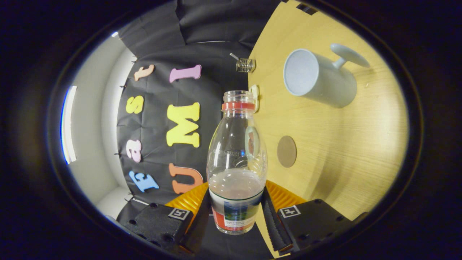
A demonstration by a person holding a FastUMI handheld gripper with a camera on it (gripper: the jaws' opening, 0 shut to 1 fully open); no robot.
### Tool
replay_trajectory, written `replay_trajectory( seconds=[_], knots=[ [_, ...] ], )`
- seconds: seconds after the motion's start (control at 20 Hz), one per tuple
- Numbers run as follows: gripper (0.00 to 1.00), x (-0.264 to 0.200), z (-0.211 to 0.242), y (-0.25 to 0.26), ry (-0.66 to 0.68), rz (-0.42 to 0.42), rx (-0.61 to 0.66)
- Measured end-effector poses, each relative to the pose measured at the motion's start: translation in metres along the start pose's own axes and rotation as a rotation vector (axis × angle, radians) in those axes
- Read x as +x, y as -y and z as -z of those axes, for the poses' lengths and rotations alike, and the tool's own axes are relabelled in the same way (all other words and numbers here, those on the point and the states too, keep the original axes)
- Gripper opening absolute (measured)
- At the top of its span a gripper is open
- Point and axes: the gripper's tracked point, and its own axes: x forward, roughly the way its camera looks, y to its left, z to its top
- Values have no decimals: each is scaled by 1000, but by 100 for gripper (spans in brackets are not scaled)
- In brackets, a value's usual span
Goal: Take the bottle from table, then pour the juice into the cup, finally place the bottle on the coaster
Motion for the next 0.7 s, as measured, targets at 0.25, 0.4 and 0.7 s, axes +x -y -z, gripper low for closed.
replay_trajectory(
  seconds=[0.25, 0.4, 0.7],
  knots=[
    [75, 6, -8, -7, 9, -15, 88],
    [75, 7, -12, -11, 15, -24, 125],
    [75, 7, -16, -23, 23, -44, 170]
  ],
)
